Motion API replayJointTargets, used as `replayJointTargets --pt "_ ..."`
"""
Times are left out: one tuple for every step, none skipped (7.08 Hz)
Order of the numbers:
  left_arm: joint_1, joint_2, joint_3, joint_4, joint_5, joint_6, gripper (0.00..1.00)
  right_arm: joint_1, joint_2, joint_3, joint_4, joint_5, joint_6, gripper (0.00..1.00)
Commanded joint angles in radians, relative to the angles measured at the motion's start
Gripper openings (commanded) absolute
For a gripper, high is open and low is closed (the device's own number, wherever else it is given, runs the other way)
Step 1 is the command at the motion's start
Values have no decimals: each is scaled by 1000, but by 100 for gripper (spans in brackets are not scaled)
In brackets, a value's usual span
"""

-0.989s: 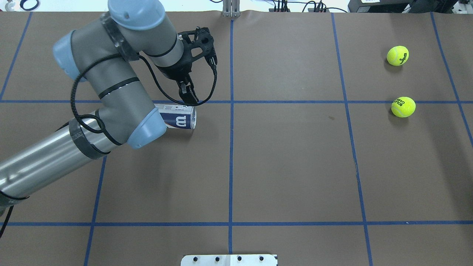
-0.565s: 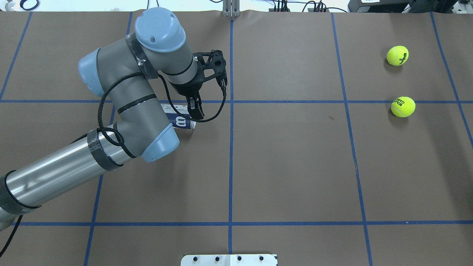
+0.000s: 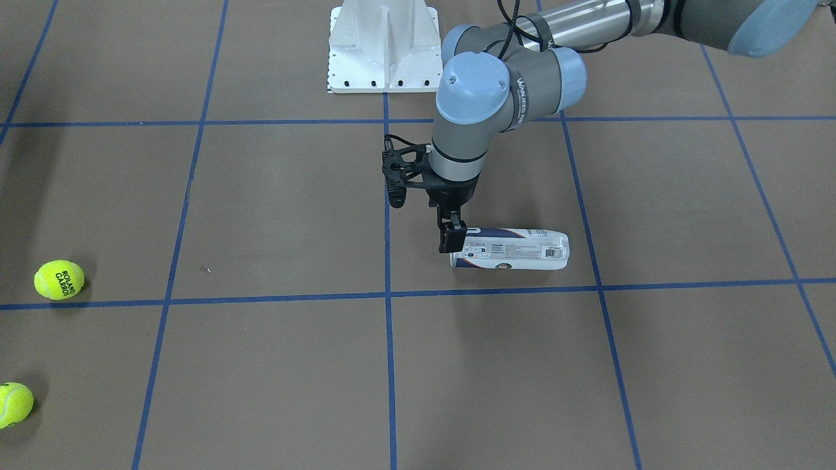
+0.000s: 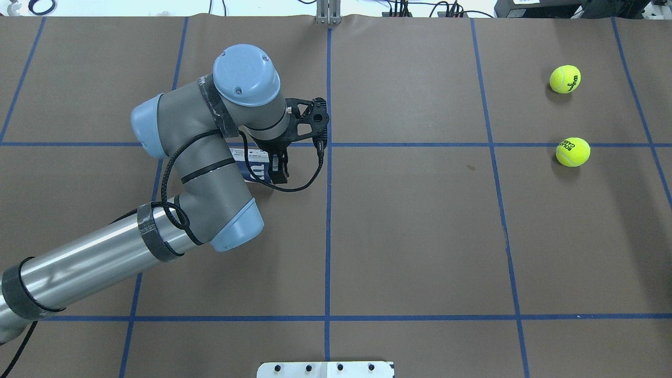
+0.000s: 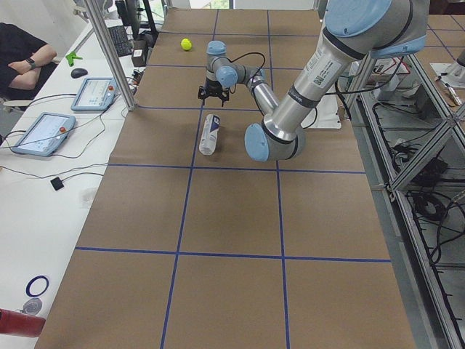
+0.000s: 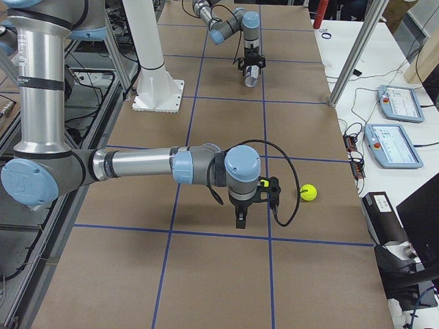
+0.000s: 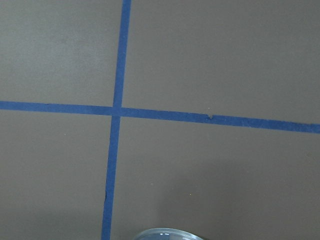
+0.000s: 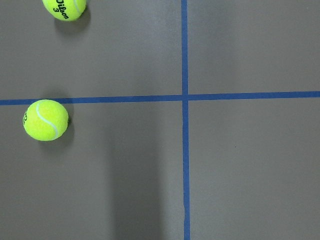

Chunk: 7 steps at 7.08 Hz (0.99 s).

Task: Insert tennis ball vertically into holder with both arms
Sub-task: 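Lower the left gripper and close it around the can's end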

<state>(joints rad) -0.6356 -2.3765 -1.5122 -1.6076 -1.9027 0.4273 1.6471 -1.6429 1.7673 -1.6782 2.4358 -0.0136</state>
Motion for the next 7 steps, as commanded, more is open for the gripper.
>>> replayJointTargets --pt "-6 0 26 0 5 62 99 -1 2 -2 0 0 3 99" --pt "-7 0 41 0 26 94 99 -1 3 -2 0 0 3 99" --pt "-4 0 59 -1 40 97 99 -1 5 -2 0 -1 3 99" --pt "-4 0 72 -6 42 97 99 -1 6 -3 0 -1 1 99" --pt "-1 0 78 -8 43 97 99 -1 6 -5 0 -1 1 99" --pt "1 0 78 -8 43 97 99 -1 6 -8 0 -3 1 99" --pt "2 0 84 -8 42 96 99 -1 6 -9 0 -3 1 99"
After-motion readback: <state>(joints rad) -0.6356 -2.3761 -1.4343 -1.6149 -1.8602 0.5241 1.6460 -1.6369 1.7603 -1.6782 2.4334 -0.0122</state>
